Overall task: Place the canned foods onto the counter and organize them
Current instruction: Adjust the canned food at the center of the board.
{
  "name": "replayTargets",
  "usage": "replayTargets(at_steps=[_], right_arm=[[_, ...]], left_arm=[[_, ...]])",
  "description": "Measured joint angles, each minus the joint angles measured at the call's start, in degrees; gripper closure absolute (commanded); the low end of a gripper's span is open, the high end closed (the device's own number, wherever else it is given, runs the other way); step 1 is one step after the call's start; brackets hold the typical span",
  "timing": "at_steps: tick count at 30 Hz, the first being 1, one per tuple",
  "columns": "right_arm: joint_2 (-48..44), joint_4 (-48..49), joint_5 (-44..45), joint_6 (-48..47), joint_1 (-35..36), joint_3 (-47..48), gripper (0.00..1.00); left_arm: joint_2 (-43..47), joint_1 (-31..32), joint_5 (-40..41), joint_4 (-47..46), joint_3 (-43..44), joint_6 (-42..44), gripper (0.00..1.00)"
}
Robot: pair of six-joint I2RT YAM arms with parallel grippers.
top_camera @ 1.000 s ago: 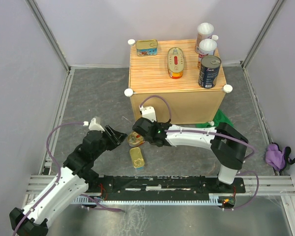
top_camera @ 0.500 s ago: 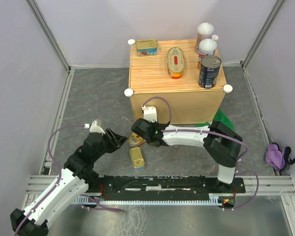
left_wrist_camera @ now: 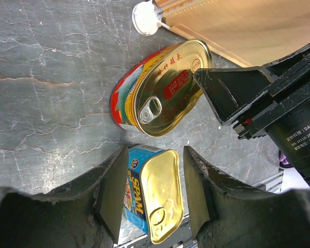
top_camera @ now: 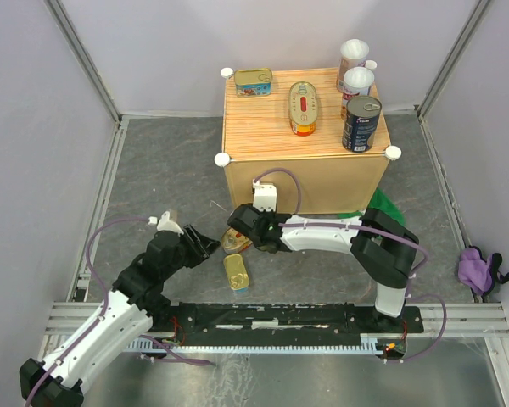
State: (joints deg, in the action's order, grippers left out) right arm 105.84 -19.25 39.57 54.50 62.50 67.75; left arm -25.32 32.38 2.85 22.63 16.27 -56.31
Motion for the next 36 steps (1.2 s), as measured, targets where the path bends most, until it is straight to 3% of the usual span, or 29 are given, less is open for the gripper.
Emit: replayTargets(at_steps=[25, 36], right_arm=[[-13.33, -5.07, -0.09, 8.79, 0.55, -13.90, 0.56], [-19.45, -9.90, 0.11, 13.75, 5.95, -18.75, 0.56]], left_arm=[[-3.50, 0.79, -1.97, -7.08, -3.15, -2.51, 0.49], [-4.52, 2.95, -1.51, -8.74, -3.15, -4.00, 0.50]])
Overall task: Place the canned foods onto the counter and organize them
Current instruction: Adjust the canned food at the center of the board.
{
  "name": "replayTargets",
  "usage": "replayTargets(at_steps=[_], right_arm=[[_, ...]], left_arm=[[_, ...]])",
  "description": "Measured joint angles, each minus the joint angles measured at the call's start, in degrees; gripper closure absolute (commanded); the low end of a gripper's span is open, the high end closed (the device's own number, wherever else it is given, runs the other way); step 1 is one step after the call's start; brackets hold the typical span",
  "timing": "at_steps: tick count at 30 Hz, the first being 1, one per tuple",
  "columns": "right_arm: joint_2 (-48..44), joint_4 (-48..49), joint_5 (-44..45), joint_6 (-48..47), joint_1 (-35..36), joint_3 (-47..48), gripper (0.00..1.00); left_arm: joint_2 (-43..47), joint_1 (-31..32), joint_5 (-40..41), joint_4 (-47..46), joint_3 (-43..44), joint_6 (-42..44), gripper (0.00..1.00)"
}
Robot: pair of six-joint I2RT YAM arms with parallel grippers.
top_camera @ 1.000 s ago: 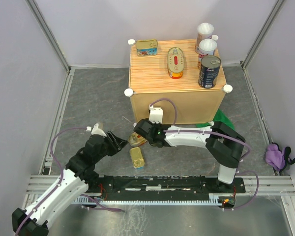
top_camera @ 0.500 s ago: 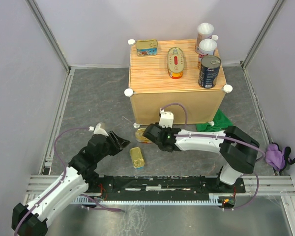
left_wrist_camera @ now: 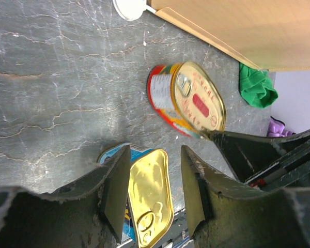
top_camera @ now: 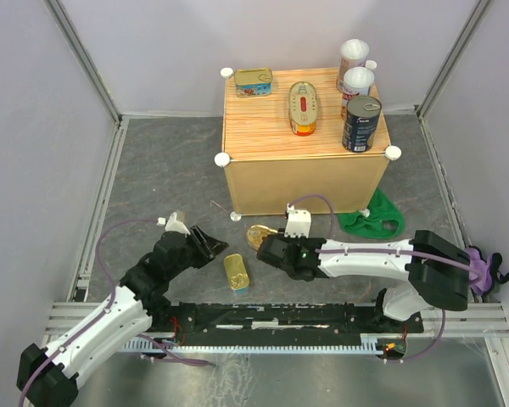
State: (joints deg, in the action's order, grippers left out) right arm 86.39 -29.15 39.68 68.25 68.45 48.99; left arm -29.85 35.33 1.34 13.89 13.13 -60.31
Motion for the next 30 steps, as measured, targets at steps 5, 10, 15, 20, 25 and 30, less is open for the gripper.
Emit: replayTargets(at_steps=[5, 10, 15, 20, 25, 30], right_arm=[[-1.33, -3.65, 0.44, 3.28, 5.05, -0.52, 0.56], [-1.77, -7.15, 1.38, 5.46, 11.30, -0.33, 0.54], [-1.73, -14.27, 4.22, 6.05, 16.92, 4.59, 0.45], [-3.04, -17.86, 7.39, 0.92, 17.73, 9.42, 0.20], [-10.88, -16.37, 8.22, -11.67, 17.70, 8.79, 0.00], [-17.84, -11.76, 5.29, -24.48, 16.15, 4.72, 0.00]], left_arm=[[0.96, 0.94, 0.11, -0.37, 0.00, -0.39, 0.51], [3.69, 2.03, 0.31, -0.07, 0.00, -0.74, 0.51], [7.21, 2.36, 1.44, 0.92, 0.00, -1.16, 0.51], [7.52, 2.36, 1.88, 1.25, 0.00, -1.22, 0.51], [6.45, 2.36, 2.16, 1.46, 0.61, -1.11, 0.51], [3.45, 2.38, 1.77, -0.15, 1.64, -0.90, 0.51]])
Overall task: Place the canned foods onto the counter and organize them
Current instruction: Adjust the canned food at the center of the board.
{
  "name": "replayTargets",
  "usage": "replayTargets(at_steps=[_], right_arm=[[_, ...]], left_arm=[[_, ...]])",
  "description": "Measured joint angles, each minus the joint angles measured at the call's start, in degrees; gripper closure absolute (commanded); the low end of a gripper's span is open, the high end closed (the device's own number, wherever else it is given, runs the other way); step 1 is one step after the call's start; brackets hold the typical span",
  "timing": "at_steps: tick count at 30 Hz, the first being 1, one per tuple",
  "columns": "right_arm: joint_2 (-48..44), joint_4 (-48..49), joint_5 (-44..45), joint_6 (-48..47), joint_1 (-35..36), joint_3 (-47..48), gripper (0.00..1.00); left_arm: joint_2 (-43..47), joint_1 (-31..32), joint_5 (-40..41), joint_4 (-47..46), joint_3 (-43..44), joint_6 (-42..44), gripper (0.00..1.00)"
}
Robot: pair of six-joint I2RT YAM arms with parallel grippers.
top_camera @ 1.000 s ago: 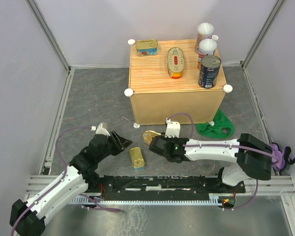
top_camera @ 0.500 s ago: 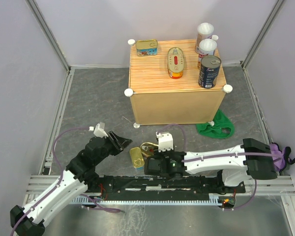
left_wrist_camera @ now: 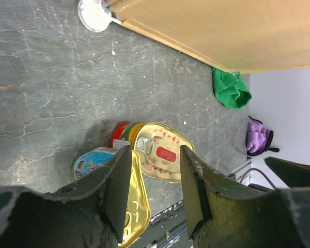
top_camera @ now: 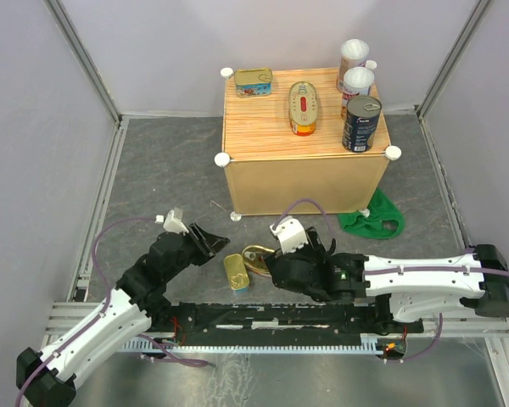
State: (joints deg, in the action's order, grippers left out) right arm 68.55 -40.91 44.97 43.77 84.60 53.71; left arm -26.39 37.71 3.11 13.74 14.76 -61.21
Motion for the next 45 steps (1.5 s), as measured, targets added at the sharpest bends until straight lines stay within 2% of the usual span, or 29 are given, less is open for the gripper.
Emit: replayTargets(at_steps=[8, 13, 21, 45], right_arm=[[-1.92, 5.53, -11.23, -14.53, -6.82, -8.02, 0.00], [-1.97, 9.38, -20.20, -21.31, -12.61, -9.62, 0.01], [2.51, 15.34, -31.58, -27.30, -14.27, -9.68, 0.01], [12.68, 26.14, -38.84, -34.16, -20.06, -11.98, 0.01]], left_arm=[[-0.87, 0.00, -0.13, -0.92, 1.55, 0.61, 0.51], [-1.16, 0.00, 0.04, -1.11, 1.86, 0.61, 0.51], [-2.71, 0.00, 1.20, -1.07, 3.21, 0.59, 0.51], [-4.20, 0.02, 2.36, -0.83, 4.37, 0.59, 0.51]])
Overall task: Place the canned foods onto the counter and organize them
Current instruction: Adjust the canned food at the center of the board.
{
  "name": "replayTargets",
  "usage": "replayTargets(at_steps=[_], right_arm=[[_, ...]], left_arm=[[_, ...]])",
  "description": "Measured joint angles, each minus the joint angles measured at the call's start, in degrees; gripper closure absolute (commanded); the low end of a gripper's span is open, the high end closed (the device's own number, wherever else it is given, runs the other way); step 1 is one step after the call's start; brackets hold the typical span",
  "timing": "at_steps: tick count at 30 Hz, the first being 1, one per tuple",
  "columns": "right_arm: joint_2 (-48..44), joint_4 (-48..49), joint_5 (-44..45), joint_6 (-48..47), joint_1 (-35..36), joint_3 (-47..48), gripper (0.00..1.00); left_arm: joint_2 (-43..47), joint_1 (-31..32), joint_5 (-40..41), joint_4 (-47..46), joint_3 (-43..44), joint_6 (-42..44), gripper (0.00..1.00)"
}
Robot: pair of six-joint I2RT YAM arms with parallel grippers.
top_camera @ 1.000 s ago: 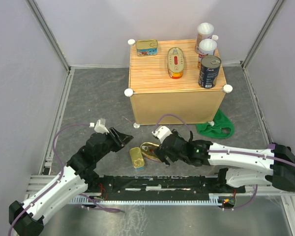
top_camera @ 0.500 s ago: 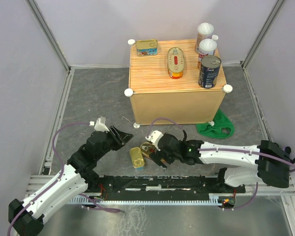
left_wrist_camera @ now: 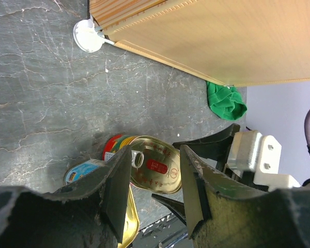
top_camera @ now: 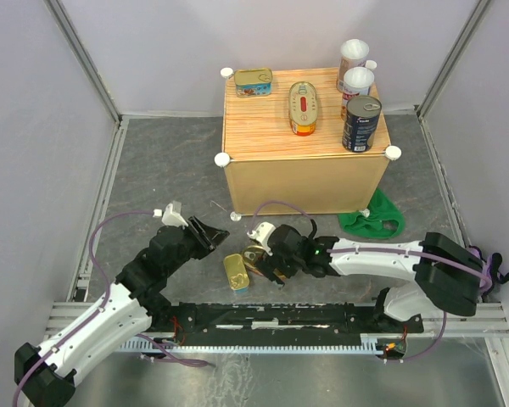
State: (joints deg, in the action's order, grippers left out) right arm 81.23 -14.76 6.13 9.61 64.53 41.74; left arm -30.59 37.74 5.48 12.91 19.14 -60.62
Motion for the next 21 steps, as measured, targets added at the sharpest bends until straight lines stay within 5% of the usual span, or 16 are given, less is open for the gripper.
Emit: replayTargets(at_steps=[6, 10, 21], right_arm=[[3.93, 1.70, -1.40, -0.96, -0.33, 0.02, 0.13], [5.20, 2.64, -1.99, -1.60, -0.46, 0.04, 0.54], [3.74, 4.81, -1.27, 2.60, -0.48, -1.53, 0.73]], left_arm=[[0.66, 0.00, 0.44, 0.37, 0.00, 0.00, 0.51], [0.68, 0.00, 0.46, 0.57, 0.00, 0.00, 0.50], [2.58, 0.00, 0.63, 1.40, 0.00, 0.02, 0.50]])
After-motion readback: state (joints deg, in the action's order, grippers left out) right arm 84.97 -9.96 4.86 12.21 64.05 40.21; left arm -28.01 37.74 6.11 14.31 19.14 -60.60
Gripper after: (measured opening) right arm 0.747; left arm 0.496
